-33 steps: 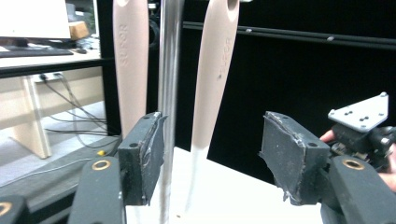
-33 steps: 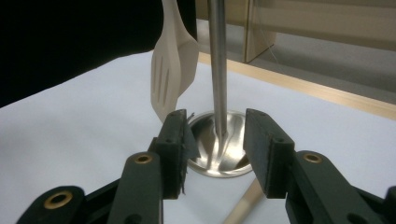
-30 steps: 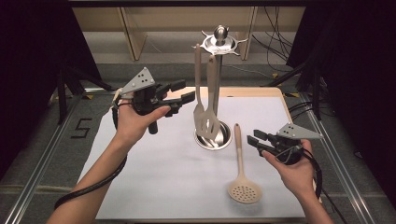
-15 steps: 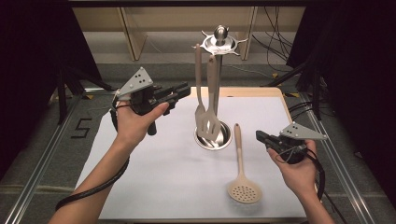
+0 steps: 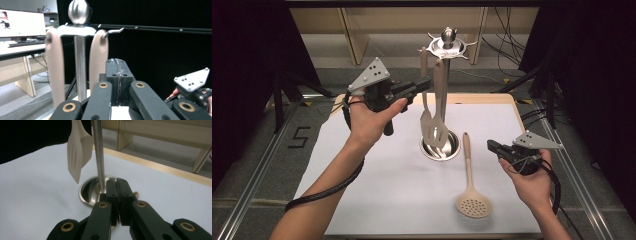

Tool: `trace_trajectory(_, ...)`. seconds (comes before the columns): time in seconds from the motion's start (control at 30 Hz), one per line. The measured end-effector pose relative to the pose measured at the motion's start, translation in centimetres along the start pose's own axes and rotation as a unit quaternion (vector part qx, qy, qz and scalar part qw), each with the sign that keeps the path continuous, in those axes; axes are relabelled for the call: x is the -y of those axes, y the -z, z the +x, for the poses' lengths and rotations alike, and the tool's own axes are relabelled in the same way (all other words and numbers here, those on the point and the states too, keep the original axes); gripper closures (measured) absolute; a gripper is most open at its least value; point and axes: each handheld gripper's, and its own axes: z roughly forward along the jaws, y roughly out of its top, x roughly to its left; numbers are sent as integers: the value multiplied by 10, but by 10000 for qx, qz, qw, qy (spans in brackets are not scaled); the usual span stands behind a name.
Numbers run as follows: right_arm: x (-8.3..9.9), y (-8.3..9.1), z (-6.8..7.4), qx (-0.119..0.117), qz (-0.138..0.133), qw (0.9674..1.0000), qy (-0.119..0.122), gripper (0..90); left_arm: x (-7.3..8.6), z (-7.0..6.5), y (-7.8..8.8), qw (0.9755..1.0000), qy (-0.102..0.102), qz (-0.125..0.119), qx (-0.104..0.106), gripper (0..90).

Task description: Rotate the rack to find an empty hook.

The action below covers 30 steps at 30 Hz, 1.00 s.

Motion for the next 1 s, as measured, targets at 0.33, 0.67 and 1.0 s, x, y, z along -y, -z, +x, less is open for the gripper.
trace_trajectory(0.33, 0, 0, 1, 5, 41, 9999, 97, 873, -13, -5, -27, 10000, -65, 23, 47, 889)
trace_trajectory(0.67, 1, 1, 0, 44, -74, 10000, 17, 860, -16, -3, -36, 9998, -45, -35, -165, 889)
trace_trajectory(1.0, 1, 1, 1, 62, -82, 9999, 8, 858, -18, -3, -33, 9995, -106, -110, -267, 889)
